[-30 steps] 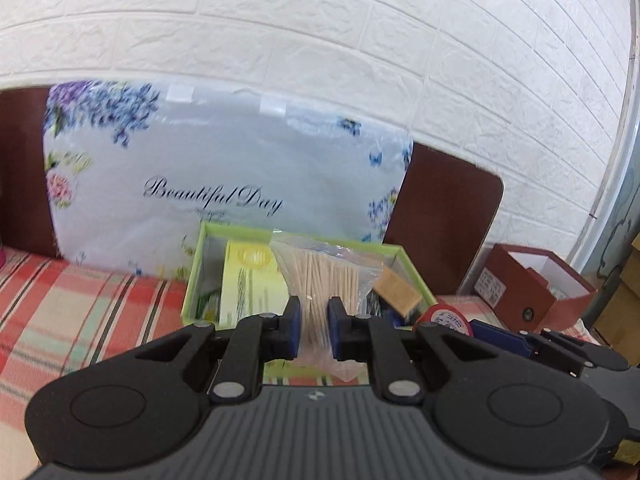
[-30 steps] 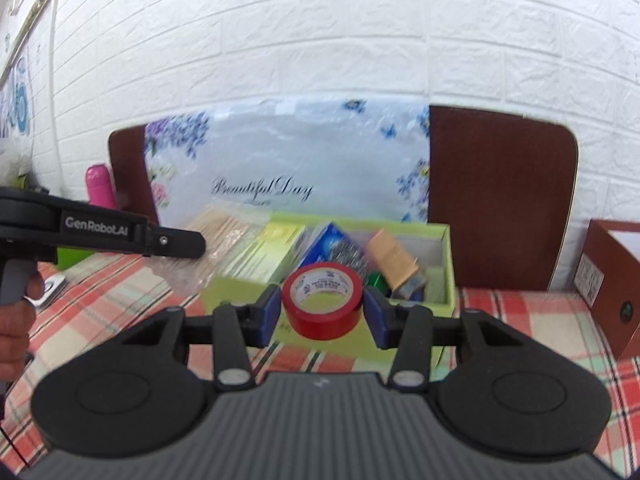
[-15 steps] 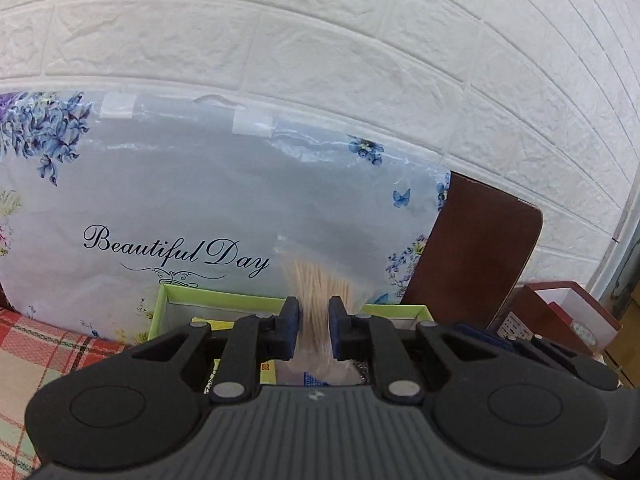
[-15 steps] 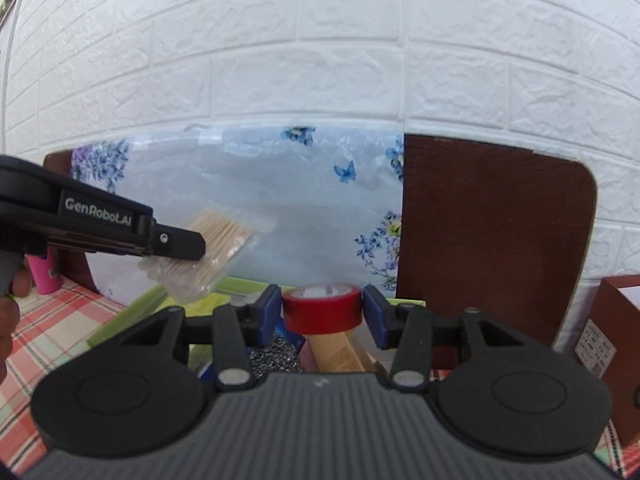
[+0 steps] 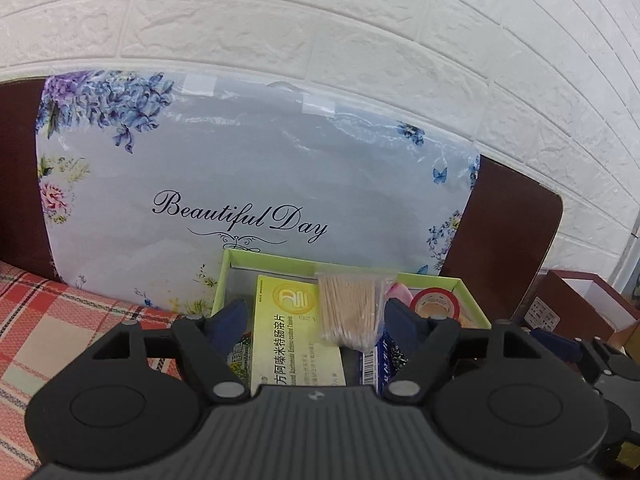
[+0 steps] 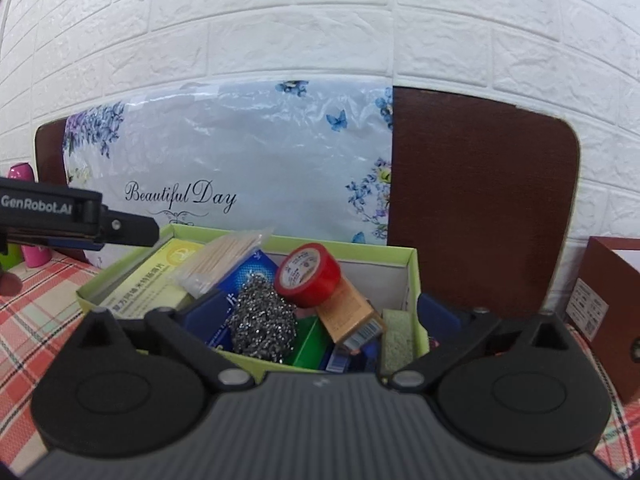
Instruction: Organize objects
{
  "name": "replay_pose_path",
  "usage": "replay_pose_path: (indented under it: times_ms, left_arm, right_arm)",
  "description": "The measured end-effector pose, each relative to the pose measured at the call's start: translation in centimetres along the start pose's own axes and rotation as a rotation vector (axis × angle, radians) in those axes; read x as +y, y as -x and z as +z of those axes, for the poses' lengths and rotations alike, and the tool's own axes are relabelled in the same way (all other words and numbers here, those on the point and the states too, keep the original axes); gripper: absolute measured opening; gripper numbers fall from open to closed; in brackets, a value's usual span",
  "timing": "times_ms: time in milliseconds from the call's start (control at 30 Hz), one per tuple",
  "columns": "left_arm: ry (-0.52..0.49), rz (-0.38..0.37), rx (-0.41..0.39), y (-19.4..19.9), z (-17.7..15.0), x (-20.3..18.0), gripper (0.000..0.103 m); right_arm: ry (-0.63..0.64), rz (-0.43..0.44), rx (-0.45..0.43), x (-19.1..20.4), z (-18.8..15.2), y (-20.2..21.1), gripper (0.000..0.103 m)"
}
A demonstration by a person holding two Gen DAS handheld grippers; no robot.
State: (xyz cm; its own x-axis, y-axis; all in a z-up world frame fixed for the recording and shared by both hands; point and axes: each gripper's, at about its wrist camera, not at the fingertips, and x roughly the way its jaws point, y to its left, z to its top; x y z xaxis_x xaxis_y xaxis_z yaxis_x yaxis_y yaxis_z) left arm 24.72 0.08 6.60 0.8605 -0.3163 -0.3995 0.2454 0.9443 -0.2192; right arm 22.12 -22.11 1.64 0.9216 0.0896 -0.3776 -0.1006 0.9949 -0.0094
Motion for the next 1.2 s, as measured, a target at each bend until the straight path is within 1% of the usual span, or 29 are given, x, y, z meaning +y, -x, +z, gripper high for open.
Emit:
replay_pose_path:
  times_ms: [33,133,233,333,467,567,633,767,900,1100,1200]
  left_arm:
    - [0.000,0.002,-0.005,0.8,0.0,-0.2,0.083]
    - [-0.006,0.005,-0.012,3.4,-0.4,-1.0,0.086]
    - [-0.019,0.013,0.003,5.7,-1.4,-1.9,0.091]
    - [-0.030,0.038,0.034,7.8,-2.9,-2.6,0.093]
    - [-0.049,0.108,0.091,9.7,-5.3,-3.5,0.093]
    - [-0.036,0.118,0.127,10.8,-7.0,-3.6,0.093]
    - [-0.037,0.133,0.146,11.3,-8.0,-3.6,0.093]
    - [-0.048,0.181,0.153,12.4,-9.7,-3.7,0.093]
    - [-0.057,0.213,0.166,13.1,-10.9,-3.6,0.093]
    - [-0.067,0.234,0.191,13.1,-11.9,-3.6,0.093]
    - [-0.045,0.230,0.186,13.0,-12.2,-3.4,0.093]
  right_arm:
    - [-0.004,-0.003,0.007,0.0,0.2,0.8,0.103]
    - [-0.022,-0.028,0.037,-0.1,0.5,3.4,0.103]
    - [-0.036,-0.040,0.060,0.1,0.4,6.2,0.103]
    - [-0.041,-0.044,0.087,0.7,-0.2,9.0,0.103]
    - [-0.025,-0.060,0.123,1.7,-1.7,12.0,0.103]
    - [-0.041,-0.059,0.137,2.1,-3.1,13.7,0.103]
    - [-0.055,-0.054,0.149,2.2,-4.0,14.5,0.103]
    - [-0.054,-0.065,0.151,2.4,-5.6,15.5,0.103]
    - [-0.061,-0.078,0.166,2.5,-6.7,15.8,0.103]
    - [-0.075,-0.084,0.185,2.4,-7.5,15.7,0.103]
    - [-0.074,-0.087,0.189,2.4,-7.6,15.4,0.103]
